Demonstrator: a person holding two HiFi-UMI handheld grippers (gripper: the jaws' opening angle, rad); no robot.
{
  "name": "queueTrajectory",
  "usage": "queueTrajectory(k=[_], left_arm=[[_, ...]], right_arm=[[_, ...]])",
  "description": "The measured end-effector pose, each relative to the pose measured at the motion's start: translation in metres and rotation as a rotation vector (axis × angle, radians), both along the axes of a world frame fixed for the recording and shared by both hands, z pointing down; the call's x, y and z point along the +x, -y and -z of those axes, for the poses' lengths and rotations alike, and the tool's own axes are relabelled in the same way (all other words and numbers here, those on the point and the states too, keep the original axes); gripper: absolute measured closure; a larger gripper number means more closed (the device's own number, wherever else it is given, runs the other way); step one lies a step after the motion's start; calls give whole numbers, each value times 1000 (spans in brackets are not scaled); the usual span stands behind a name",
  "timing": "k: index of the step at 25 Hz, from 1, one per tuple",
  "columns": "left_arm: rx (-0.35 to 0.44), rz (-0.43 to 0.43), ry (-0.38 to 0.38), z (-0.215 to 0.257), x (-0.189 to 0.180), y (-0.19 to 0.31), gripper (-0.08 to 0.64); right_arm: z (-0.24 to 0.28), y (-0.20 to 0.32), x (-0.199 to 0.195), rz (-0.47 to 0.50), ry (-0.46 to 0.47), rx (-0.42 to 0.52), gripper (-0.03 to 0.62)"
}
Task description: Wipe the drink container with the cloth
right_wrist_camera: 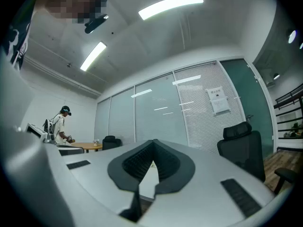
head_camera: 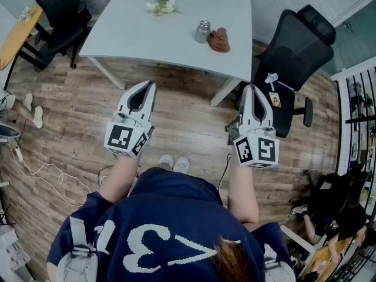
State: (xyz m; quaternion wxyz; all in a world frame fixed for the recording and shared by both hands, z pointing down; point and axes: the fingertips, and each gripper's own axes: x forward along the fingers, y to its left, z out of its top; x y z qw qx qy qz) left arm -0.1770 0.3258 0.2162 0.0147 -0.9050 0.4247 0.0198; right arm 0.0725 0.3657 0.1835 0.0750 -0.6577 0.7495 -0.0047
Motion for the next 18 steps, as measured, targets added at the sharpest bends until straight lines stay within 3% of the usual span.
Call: queueTrajectory(k=[8, 18], left_arm=[[39, -8, 6, 12, 7, -18, 540], [21, -4, 14, 7, 9, -9, 540]], right_arm=[[16, -29, -7, 43, -27, 65, 568], [11, -21, -9, 77, 2, 49, 566]])
